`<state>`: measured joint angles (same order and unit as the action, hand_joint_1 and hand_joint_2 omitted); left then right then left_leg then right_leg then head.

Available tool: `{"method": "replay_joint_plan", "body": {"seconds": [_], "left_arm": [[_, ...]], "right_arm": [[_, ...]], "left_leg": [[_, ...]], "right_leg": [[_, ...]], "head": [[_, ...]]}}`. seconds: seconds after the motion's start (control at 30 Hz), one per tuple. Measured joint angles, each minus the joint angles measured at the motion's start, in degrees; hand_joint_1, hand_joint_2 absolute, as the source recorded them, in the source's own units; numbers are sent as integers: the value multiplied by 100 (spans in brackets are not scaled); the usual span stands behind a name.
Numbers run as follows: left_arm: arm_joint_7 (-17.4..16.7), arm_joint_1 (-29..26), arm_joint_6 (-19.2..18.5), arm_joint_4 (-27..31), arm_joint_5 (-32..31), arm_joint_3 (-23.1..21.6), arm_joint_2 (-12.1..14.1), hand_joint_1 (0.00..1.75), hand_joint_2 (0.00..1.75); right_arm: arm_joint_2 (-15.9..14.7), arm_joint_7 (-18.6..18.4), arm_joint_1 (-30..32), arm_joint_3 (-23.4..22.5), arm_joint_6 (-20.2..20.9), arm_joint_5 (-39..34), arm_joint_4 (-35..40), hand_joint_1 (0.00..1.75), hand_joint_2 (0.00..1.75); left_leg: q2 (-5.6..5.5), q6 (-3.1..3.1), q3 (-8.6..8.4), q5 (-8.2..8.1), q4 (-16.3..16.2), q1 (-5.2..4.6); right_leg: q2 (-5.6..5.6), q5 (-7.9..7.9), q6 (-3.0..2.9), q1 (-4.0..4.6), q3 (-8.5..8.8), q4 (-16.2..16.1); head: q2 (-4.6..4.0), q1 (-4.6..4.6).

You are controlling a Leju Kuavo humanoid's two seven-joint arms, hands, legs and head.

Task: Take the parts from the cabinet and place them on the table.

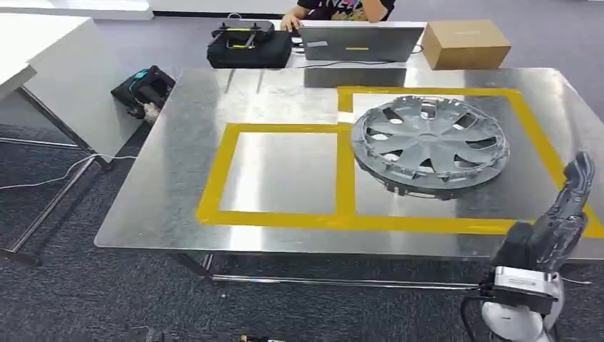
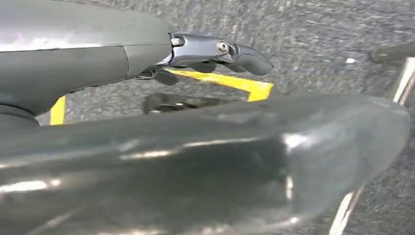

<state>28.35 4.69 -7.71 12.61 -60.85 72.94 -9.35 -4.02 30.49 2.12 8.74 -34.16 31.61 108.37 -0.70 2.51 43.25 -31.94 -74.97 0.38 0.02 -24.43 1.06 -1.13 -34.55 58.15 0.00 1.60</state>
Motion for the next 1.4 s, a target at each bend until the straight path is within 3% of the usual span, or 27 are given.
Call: {"method": "replay_joint_plan", "body": {"seconds": [0.03,0.13,0.17,0.3,0.33,0.37,0.43,0.47,0.5,0.57,0.6,0.63,0.67,0.7,0.8,0.83,0.87,0.93,0.97,1.0,1.07,1.13,1.2,1.23,1.33,1.37,1.4], "left_arm": [[0,0,4,0,0,2,0,0,0],[0,31,15,0,0,0,0,0,0],[0,60,15,0,0,0,-11,0,0],[-52,24,15,0,-2,2,-7,0,0],[-59,35,22,0,-2,2,-2,0,0],[-68,36,22,0,0,4,2,0,0],[-85,34,22,0,-2,7,-4,0,0],[-90,30,22,0,-7,7,-4,0,0],[-92,28,28,0,-24,7,-4,0,0],[-98,27,35,0,-33,7,-4,0,0],[-98,28,35,0,-33,9,-7,0,0],[-98,31,35,0,-35,9,-7,0,0],[-103,32,37,0,-35,9,-9,0,0],[-105,29,41,0,-35,9,-4,0,0],[-125,12,63,0,-37,9,-4,0,0],[-140,3,72,0,-39,9,18,0,0],[-146,-9,74,0,-44,9,15,0,0],[-157,-7,72,0,-44,11,17,0,0],[-157,-3,72,0,-46,11,18,0,0],[-157,-1,72,0,-50,11,20,0,0],[-160,-4,72,0,-52,11,28,0,0],[-160,0,72,0,-55,11,35,0,0],[-162,30,70,0,-61,11,30,0,0],[-164,49,70,0,-63,11,31,0,0],[-177,18,70,0,-76,11,44,0,0],[-184,18,74,0,-87,11,46,0,0],[-192,16,76,0,-92,13,52,0,0]], "right_arm": [[0,0,-2,-4,0,-2,-4,0,0],[0,0,-19,-22,0,-7,-2,0,0],[0,0,-19,-35,0,-7,4,0,0],[2,2,-26,-48,22,-13,0,0,0],[0,2,-25,-61,26,-13,-4,0,0],[0,0,-26,-81,39,-13,-9,0,0],[0,0,-27,-90,68,2,-28,0,0],[0,-7,-23,-92,72,2,-42,0,0],[0,-9,-19,-92,74,7,-55,0,0],[2,-11,-19,-92,79,7,-77,0,0],[0,-11,-22,-92,83,7,-81,0,0],[0,-11,-30,-92,87,7,-81,0,0],[0,-13,-57,-92,94,7,-81,0,0],[2,-11,-62,-92,94,7,-83,0,0],[0,-17,-40,-98,107,-4,-92,0,0],[0,-15,-56,-98,120,-7,-96,0,0],[0,-20,-47,-98,138,-9,-105,0,0],[0,-24,-31,-105,140,-22,-114,0,0],[0,-24,-21,-105,142,-22,-120,0,0],[0,-24,-12,-105,144,-22,-131,0,0],[0,-24,2,-105,144,-24,-155,0,0],[0,-24,1,-105,144,-26,-170,0,0],[0,-22,-1,-114,142,-26,-166,0,0],[0,-15,-4,-120,142,-22,-166,0,0],[2,-17,39,-129,144,-28,-175,0,0],[2,-17,60,-133,142,-22,-177,0,0],[2,-22,66,-155,140,-13,-179,0,0]], "left_leg": [[0,-2,-197,53,174,9],[2,-9,-1321,365,1638,37],[0,-22,-1451,312,1932,24],[-22,-265,-1322,515,1876,-25],[4,-312,-1276,571,1883,-10],[7,-358,-1206,623,1882,-16],[9,-401,-1053,748,1879,-44],[10,-407,-966,813,1875,-61],[10,-412,-875,883,1869,-77],[10,-410,-715,1007,1860,-102],[10,-404,-644,1070,1860,-110],[6,-389,-590,1129,1858,-116],[2,-354,-552,1188,1846,-141],[6,-333,-547,1237,1845,-137],[5,-212,-540,1408,1917,-115],[3,-184,-497,1362,1889,-102],[6,-133,-430,1012,1740,-102],[7,-55,-258,228,971,-58],[7,-24,-184,-21,525,-39],[8,1,-159,-82,202,-27],[9,33,-364,215,172,5],[9,50,-999,547,971,31],[3,23,-1741,311,2020,41],[-7,-86,-1739,286,2080,13],[15,-255,-1614,484,2182,-36],[36,-307,-1573,567,2203,-16],[37,-357,-1495,631,2201,-16]], "right_leg": [[-2,49,21,-3,-65,1],[3,185,123,-20,-187,12],[-1,211,164,15,-249,39],[0,441,317,-36,-265,-87],[2,306,327,-52,-312,-27],[-9,-23,325,-47,-439,200],[-6,-711,329,-26,-659,1110],[-5,-900,322,-9,-734,1506],[-4,-928,307,8,-716,1729],[-3,-600,253,49,-325,1455],[-3,-401,215,71,49,1012],[-3,-375,183,91,444,512],[-3,-650,157,119,769,-23],[-3,-651,147,121,868,-154],[6,-534,26,157,689,-156],[-24,-437,-26,110,625,-190],[-19,-356,-70,107,546,-197],[-20,-195,-90,99,413,-194],[-24,-112,-86,99,313,-189],[-31,-42,-75,96,217,-184],[-33,95,-32,84,27,-176],[-31,222,19,59,-135,-153],[-38,302,87,78,-204,-125],[-43,392,123,74,-218,-146],[-32,630,247,27,-243,-298],[-27,443,261,5,-325,-251],[-19,72,279,14,-445,38]], "head": [[0,0],[2,2],[2,17],[0,7],[0,-7],[0,-26],[0,-35],[2,-39],[0,-35],[0,-33],[0,-37],[0,-35],[2,-35],[2,-15],[2,-76],[2,-92],[2,-61],[2,-20],[2,-22],[2,-20],[2,-22],[2,-24],[0,-22],[2,-31],[2,-39],[2,-33],[2,-74]]}}
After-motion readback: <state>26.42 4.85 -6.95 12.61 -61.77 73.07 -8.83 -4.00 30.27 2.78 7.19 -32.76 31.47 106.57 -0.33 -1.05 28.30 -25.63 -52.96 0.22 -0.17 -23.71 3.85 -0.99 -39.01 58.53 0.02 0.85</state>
